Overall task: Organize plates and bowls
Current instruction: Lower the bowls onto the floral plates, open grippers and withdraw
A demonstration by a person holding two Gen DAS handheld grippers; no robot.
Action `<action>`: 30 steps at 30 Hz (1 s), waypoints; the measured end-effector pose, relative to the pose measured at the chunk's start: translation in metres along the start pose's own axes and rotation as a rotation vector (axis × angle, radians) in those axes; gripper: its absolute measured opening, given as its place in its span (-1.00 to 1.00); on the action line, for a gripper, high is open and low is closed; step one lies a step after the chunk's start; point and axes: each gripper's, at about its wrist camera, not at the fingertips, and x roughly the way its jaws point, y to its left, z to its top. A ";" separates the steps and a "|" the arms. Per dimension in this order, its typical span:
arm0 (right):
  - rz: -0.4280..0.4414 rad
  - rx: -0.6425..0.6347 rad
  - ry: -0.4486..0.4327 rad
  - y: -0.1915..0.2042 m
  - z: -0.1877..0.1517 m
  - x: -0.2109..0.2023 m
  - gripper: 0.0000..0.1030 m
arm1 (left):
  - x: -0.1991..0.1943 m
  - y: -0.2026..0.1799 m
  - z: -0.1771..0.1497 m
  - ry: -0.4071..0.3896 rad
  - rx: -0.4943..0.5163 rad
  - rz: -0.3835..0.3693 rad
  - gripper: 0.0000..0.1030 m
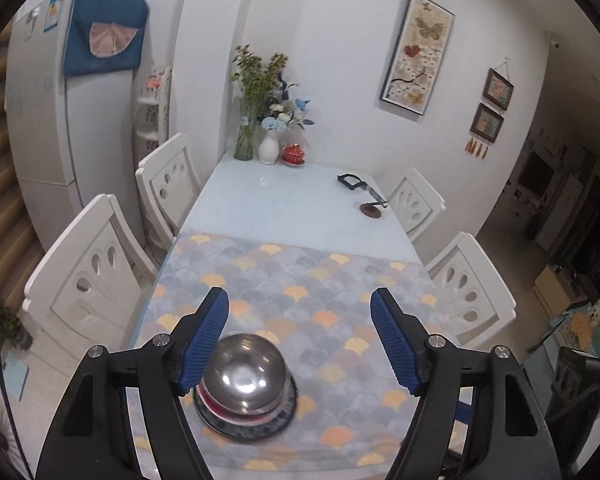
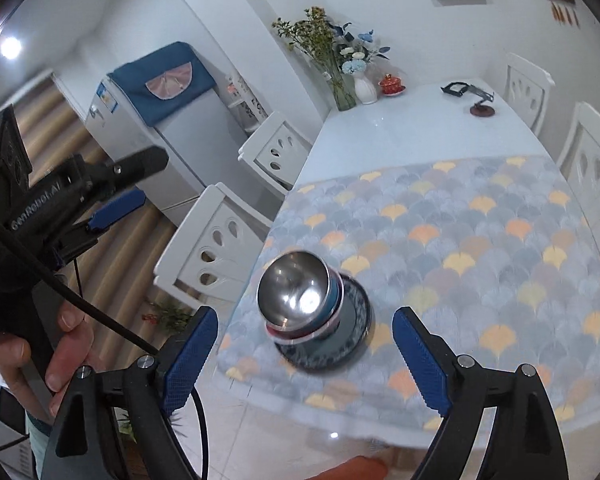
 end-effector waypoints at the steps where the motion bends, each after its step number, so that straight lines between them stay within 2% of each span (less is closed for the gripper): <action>1: -0.003 -0.004 -0.007 -0.001 -0.006 -0.007 0.70 | -0.004 -0.008 -0.005 -0.002 0.014 0.011 0.43; 3: -0.023 -0.023 -0.034 -0.002 -0.018 -0.021 0.70 | -0.012 -0.023 -0.018 -0.002 0.046 0.046 0.54; 6: -0.045 -0.046 -0.058 0.001 -0.031 -0.033 0.70 | -0.019 -0.034 -0.032 0.013 0.084 0.081 0.56; 7: -0.053 -0.052 -0.060 0.002 -0.034 -0.036 0.70 | -0.021 -0.034 -0.035 0.029 0.086 0.057 0.56; 10: -0.064 -0.062 -0.044 0.006 -0.041 -0.035 0.78 | -0.031 -0.019 -0.043 0.058 0.011 -0.099 0.56; 12: -0.071 -0.057 -0.016 0.009 -0.045 -0.027 0.80 | -0.036 -0.004 -0.047 0.044 -0.015 -0.106 0.56; 15: -0.109 -0.058 0.014 0.016 -0.049 -0.013 0.80 | -0.035 0.016 -0.051 0.019 0.014 -0.035 0.56; 17: -0.141 -0.062 0.021 0.021 -0.047 -0.005 0.80 | -0.032 0.026 -0.056 0.030 0.010 -0.028 0.56; 19: -0.149 -0.057 0.027 0.023 -0.045 0.003 0.80 | -0.030 0.041 -0.062 0.055 -0.014 -0.124 0.56; 21: -0.171 -0.022 0.048 0.021 -0.045 0.015 0.80 | -0.028 0.052 -0.067 0.074 -0.019 -0.173 0.57; 25: -0.190 0.043 0.093 0.020 -0.046 0.041 0.80 | -0.018 0.066 -0.080 0.088 0.030 -0.075 0.57; 30: -0.256 0.008 0.119 0.039 -0.044 0.058 0.80 | -0.003 0.088 -0.095 0.095 0.045 0.051 0.57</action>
